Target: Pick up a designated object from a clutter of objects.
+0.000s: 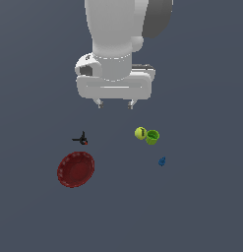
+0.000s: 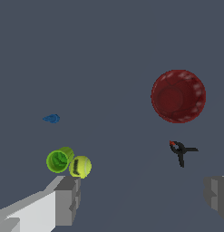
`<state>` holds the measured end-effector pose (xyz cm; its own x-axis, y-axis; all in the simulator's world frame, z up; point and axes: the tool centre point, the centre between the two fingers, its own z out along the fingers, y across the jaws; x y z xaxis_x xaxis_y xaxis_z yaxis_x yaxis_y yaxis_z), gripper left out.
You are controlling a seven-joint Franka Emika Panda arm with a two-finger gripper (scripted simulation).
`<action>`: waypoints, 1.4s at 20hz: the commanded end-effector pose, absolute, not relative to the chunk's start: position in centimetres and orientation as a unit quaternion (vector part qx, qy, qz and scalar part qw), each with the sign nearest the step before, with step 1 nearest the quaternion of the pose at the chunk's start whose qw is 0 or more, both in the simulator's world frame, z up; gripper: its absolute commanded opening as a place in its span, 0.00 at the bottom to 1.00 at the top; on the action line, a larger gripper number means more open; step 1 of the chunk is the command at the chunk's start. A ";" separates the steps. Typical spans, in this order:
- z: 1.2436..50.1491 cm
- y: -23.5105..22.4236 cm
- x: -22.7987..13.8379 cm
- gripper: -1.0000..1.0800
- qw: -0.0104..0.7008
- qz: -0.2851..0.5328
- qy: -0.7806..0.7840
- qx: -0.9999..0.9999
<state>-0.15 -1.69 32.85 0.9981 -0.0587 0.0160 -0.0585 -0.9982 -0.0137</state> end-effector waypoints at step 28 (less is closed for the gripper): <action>17.3 12.4 5.8 0.96 -0.009 -0.002 -0.178 -0.984</action>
